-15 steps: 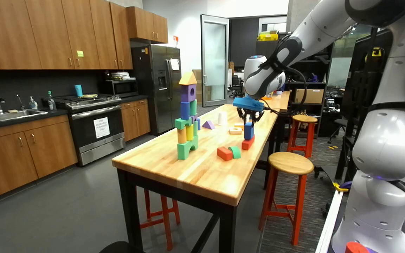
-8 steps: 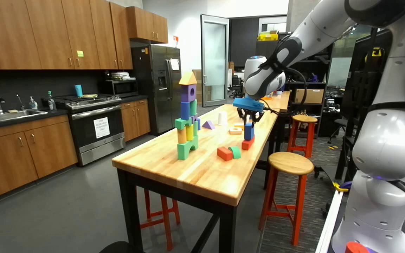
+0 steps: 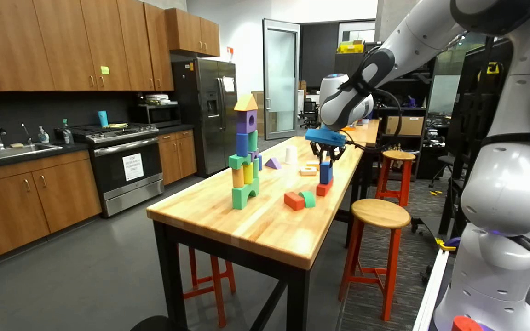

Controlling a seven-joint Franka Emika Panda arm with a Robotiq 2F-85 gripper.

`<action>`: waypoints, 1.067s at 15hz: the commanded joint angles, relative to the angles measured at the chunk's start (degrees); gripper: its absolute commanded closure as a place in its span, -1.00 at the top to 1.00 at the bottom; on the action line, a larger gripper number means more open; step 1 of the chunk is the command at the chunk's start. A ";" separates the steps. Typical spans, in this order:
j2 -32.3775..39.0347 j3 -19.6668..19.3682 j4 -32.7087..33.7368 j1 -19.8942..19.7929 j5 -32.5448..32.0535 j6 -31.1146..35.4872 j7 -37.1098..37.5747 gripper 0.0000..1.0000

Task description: Put the blue block on the orange block

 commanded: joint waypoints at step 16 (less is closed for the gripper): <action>0.02 -0.32 0.10 -0.12 0.10 -0.06 -2.38 0.54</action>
